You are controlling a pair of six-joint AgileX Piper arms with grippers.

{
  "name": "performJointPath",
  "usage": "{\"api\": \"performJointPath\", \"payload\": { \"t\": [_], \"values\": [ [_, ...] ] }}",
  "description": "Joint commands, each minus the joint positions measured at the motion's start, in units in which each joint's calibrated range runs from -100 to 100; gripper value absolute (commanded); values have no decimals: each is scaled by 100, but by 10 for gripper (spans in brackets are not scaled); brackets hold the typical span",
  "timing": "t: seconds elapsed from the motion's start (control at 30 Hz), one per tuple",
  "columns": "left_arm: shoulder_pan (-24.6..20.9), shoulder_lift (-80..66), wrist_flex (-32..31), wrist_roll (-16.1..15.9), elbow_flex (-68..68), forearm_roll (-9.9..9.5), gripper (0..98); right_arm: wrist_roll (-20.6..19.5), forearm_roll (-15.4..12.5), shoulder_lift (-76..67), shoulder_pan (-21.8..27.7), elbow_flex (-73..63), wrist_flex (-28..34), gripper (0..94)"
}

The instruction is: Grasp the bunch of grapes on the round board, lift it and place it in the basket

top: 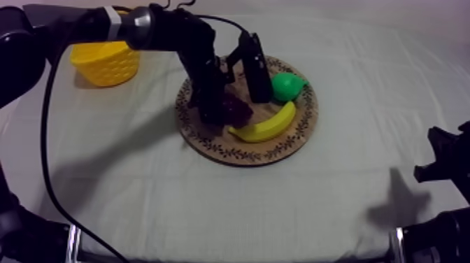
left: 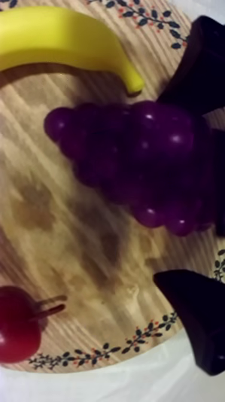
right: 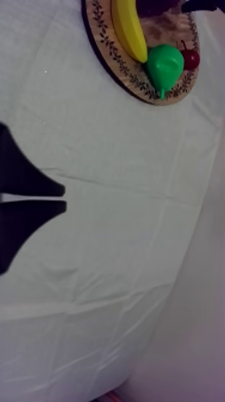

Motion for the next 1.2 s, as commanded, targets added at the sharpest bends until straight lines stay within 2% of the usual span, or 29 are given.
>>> {"api": "performJointPath", "payload": {
  "t": [0.0, 0.2, 0.43, 0.67, 1.17],
  "values": [
    [-3, 37, 41, -6, -40, 4, 930, -1, -1, 2, 1, -1, -3, 3],
    [-6, 146, 219, -12, -223, 15, 900, -1, -1, 2, 1, -1, -3, 3],
    [-6, 190, 315, 15, -328, 19, 767, -1, -1, 2, 1, -1, -3, 3],
    [13, 79, 214, 80, -196, 1, 688, -1, -1, 2, 1, -1, -3, 3],
    [217, -516, 317, 334, 40, -136, 662, -1, -1, 2, 1, -1, -3, 3]
  ]
}}
